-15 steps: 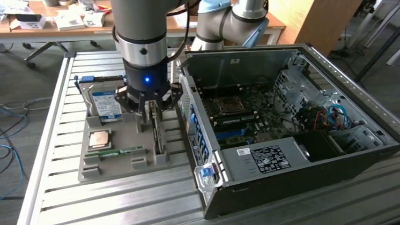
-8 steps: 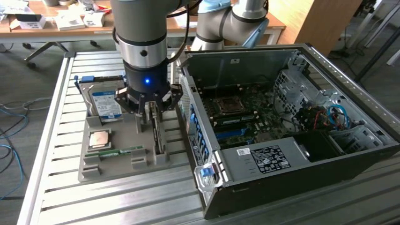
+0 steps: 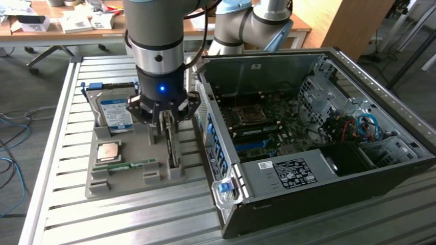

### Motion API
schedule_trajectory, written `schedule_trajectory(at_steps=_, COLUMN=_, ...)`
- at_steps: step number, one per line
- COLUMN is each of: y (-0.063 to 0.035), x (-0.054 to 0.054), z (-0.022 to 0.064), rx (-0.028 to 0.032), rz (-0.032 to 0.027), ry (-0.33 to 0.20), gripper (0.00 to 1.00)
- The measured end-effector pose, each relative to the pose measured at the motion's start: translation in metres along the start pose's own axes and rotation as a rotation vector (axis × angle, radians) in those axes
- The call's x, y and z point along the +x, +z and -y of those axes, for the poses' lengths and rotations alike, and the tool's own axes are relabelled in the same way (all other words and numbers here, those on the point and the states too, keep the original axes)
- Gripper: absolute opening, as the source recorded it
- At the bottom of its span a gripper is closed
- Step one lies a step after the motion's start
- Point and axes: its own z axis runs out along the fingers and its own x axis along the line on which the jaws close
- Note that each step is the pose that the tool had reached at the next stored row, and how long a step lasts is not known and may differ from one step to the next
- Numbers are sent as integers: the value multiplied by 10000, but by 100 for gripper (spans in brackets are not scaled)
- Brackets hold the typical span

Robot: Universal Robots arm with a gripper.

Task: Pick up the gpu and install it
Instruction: 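Pick up the gpu and move the gpu toward the slot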

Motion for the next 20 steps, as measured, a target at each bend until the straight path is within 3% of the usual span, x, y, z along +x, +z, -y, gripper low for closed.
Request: schedule_trajectory(at_steps=20, y=116, x=-5, z=7, rx=1, rz=-2, ry=-1, gripper=43)
